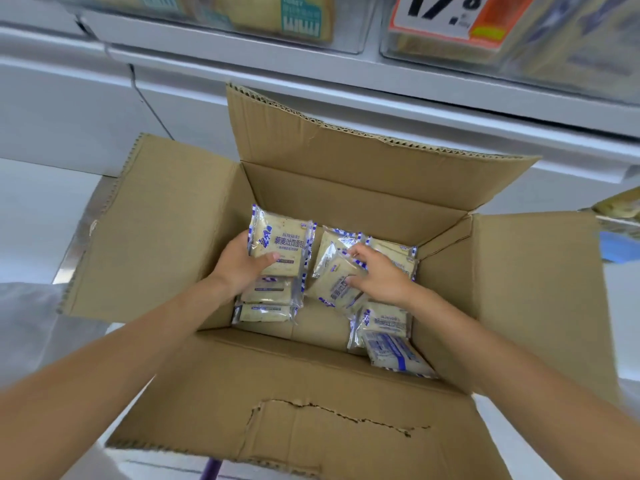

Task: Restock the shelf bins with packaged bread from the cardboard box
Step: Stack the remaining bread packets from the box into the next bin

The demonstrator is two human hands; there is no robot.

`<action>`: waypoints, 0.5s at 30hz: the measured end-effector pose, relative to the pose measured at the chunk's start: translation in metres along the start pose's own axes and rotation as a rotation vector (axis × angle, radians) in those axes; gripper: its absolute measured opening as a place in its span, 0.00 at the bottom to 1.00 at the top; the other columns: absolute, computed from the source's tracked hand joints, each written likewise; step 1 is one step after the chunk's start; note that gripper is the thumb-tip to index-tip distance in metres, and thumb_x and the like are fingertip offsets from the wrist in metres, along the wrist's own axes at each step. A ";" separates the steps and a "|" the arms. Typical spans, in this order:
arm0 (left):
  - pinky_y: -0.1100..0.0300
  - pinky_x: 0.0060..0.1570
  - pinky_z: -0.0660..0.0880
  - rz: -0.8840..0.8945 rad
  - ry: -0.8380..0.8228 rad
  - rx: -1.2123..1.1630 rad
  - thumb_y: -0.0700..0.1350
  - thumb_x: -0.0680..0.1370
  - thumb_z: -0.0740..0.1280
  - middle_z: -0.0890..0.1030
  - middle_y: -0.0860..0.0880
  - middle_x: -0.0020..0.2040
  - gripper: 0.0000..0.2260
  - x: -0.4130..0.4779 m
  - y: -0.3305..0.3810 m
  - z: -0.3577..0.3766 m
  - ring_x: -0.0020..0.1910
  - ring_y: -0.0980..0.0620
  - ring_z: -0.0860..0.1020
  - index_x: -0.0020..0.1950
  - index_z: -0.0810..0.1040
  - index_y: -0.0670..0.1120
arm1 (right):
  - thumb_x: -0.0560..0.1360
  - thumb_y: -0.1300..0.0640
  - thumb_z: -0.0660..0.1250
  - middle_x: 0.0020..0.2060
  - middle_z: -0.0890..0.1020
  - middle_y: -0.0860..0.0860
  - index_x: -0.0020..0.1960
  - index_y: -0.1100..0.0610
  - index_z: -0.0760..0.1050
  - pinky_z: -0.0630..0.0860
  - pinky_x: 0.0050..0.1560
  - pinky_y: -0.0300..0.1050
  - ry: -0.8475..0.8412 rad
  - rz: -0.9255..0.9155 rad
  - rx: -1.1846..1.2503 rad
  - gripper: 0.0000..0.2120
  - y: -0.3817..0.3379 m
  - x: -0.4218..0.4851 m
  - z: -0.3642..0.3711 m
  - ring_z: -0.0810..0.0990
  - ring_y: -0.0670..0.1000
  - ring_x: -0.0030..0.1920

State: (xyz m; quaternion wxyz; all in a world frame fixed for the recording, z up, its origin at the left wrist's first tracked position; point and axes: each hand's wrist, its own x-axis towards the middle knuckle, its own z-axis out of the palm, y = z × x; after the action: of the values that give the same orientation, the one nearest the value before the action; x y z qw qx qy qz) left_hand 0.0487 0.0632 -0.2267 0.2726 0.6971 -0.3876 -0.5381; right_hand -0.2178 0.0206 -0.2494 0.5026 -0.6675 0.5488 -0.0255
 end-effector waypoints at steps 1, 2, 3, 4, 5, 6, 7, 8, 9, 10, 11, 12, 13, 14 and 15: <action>0.48 0.54 0.80 0.030 0.019 0.006 0.41 0.77 0.71 0.83 0.50 0.55 0.14 -0.003 0.008 -0.001 0.53 0.52 0.82 0.61 0.75 0.48 | 0.74 0.59 0.71 0.58 0.78 0.51 0.55 0.50 0.70 0.74 0.54 0.46 0.052 -0.007 0.058 0.14 -0.012 -0.003 -0.016 0.76 0.48 0.58; 0.47 0.55 0.79 0.060 0.040 0.008 0.42 0.77 0.71 0.83 0.50 0.55 0.14 -0.005 0.017 -0.003 0.53 0.51 0.82 0.61 0.75 0.48 | 0.73 0.60 0.73 0.56 0.80 0.52 0.54 0.52 0.72 0.75 0.52 0.46 0.097 -0.010 0.131 0.14 -0.025 -0.007 -0.033 0.78 0.49 0.55; 0.48 0.54 0.80 0.105 0.052 0.003 0.44 0.77 0.70 0.83 0.51 0.54 0.13 -0.009 0.027 -0.003 0.53 0.52 0.82 0.61 0.76 0.48 | 0.72 0.61 0.73 0.54 0.81 0.52 0.53 0.52 0.73 0.77 0.52 0.47 0.140 -0.006 0.231 0.14 -0.038 -0.011 -0.048 0.80 0.50 0.53; 0.53 0.54 0.80 0.145 0.055 -0.007 0.47 0.78 0.69 0.83 0.52 0.54 0.12 -0.015 0.040 -0.002 0.52 0.54 0.82 0.60 0.76 0.49 | 0.72 0.62 0.74 0.53 0.82 0.53 0.54 0.53 0.74 0.79 0.53 0.51 0.167 0.000 0.361 0.14 -0.052 -0.017 -0.061 0.82 0.52 0.52; 0.57 0.53 0.79 0.179 0.052 -0.018 0.51 0.78 0.68 0.83 0.54 0.53 0.12 -0.021 0.053 -0.001 0.51 0.56 0.81 0.59 0.77 0.49 | 0.72 0.63 0.73 0.52 0.84 0.54 0.55 0.54 0.75 0.80 0.54 0.55 0.182 0.008 0.498 0.14 -0.065 -0.023 -0.070 0.84 0.54 0.51; 0.58 0.55 0.78 0.198 0.051 -0.022 0.55 0.78 0.66 0.83 0.55 0.52 0.12 -0.027 0.068 0.001 0.52 0.57 0.81 0.57 0.78 0.51 | 0.73 0.64 0.72 0.53 0.84 0.55 0.57 0.55 0.75 0.80 0.53 0.58 0.185 0.009 0.616 0.15 -0.079 -0.030 -0.078 0.84 0.55 0.50; 0.58 0.56 0.76 0.219 0.042 -0.025 0.58 0.78 0.65 0.82 0.56 0.51 0.11 -0.034 0.085 0.004 0.53 0.57 0.80 0.55 0.78 0.53 | 0.74 0.65 0.70 0.54 0.83 0.57 0.59 0.57 0.74 0.80 0.53 0.59 0.188 0.006 0.697 0.15 -0.093 -0.036 -0.083 0.84 0.56 0.50; 0.57 0.58 0.75 0.230 0.026 -0.033 0.59 0.78 0.65 0.83 0.57 0.51 0.11 -0.039 0.100 0.006 0.53 0.56 0.80 0.54 0.79 0.54 | 0.75 0.65 0.68 0.55 0.83 0.59 0.60 0.58 0.73 0.80 0.52 0.58 0.184 -0.007 0.736 0.14 -0.105 -0.042 -0.087 0.84 0.56 0.49; 0.56 0.59 0.75 0.255 -0.002 -0.044 0.59 0.77 0.65 0.83 0.56 0.51 0.12 -0.044 0.116 0.009 0.54 0.56 0.80 0.55 0.79 0.54 | 0.77 0.65 0.66 0.55 0.82 0.59 0.61 0.58 0.72 0.80 0.51 0.56 0.179 -0.018 0.761 0.13 -0.116 -0.046 -0.089 0.83 0.55 0.47; 0.57 0.59 0.75 0.273 -0.029 -0.050 0.59 0.76 0.67 0.83 0.55 0.52 0.14 -0.048 0.131 0.012 0.53 0.56 0.81 0.57 0.79 0.53 | 0.78 0.64 0.64 0.54 0.82 0.58 0.61 0.57 0.71 0.80 0.49 0.55 0.175 -0.030 0.773 0.12 -0.127 -0.052 -0.092 0.83 0.54 0.46; 0.59 0.58 0.76 0.295 -0.050 -0.062 0.59 0.75 0.69 0.84 0.55 0.53 0.16 -0.053 0.147 0.015 0.52 0.57 0.81 0.58 0.79 0.52 | 0.79 0.64 0.62 0.51 0.82 0.57 0.61 0.56 0.69 0.79 0.46 0.54 0.176 -0.038 0.794 0.12 -0.137 -0.059 -0.096 0.82 0.53 0.44; 0.62 0.54 0.76 0.320 -0.054 -0.085 0.57 0.75 0.70 0.84 0.54 0.52 0.17 -0.058 0.162 0.017 0.49 0.58 0.82 0.60 0.78 0.50 | 0.80 0.64 0.61 0.50 0.81 0.56 0.61 0.56 0.68 0.79 0.44 0.54 0.183 -0.049 0.808 0.11 -0.146 -0.066 -0.102 0.82 0.53 0.43; 0.66 0.50 0.76 0.353 -0.042 -0.108 0.56 0.75 0.70 0.84 0.54 0.51 0.17 -0.063 0.177 0.018 0.47 0.60 0.82 0.61 0.77 0.50 | 0.80 0.63 0.61 0.50 0.81 0.56 0.61 0.56 0.68 0.78 0.41 0.54 0.197 -0.058 0.825 0.11 -0.152 -0.073 -0.111 0.82 0.53 0.42; 0.67 0.47 0.75 0.388 -0.013 -0.118 0.55 0.76 0.70 0.83 0.55 0.52 0.17 -0.068 0.192 0.019 0.47 0.60 0.81 0.62 0.76 0.49 | 0.80 0.63 0.62 0.51 0.81 0.57 0.62 0.57 0.67 0.78 0.39 0.53 0.219 -0.080 0.832 0.12 -0.159 -0.081 -0.122 0.82 0.54 0.43; 0.66 0.47 0.73 0.437 0.029 -0.095 0.54 0.76 0.69 0.82 0.55 0.52 0.17 -0.073 0.207 0.018 0.48 0.60 0.81 0.62 0.74 0.50 | 0.79 0.63 0.63 0.54 0.81 0.58 0.64 0.58 0.67 0.78 0.38 0.53 0.258 -0.115 0.835 0.15 -0.163 -0.087 -0.134 0.82 0.56 0.46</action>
State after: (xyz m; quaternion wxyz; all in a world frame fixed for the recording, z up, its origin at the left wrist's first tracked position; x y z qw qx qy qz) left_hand -0.0286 0.0106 -0.0279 0.4208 0.5907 -0.4997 -0.4737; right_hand -0.2151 -0.0172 -0.0241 0.6542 -0.4282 0.5116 -0.3563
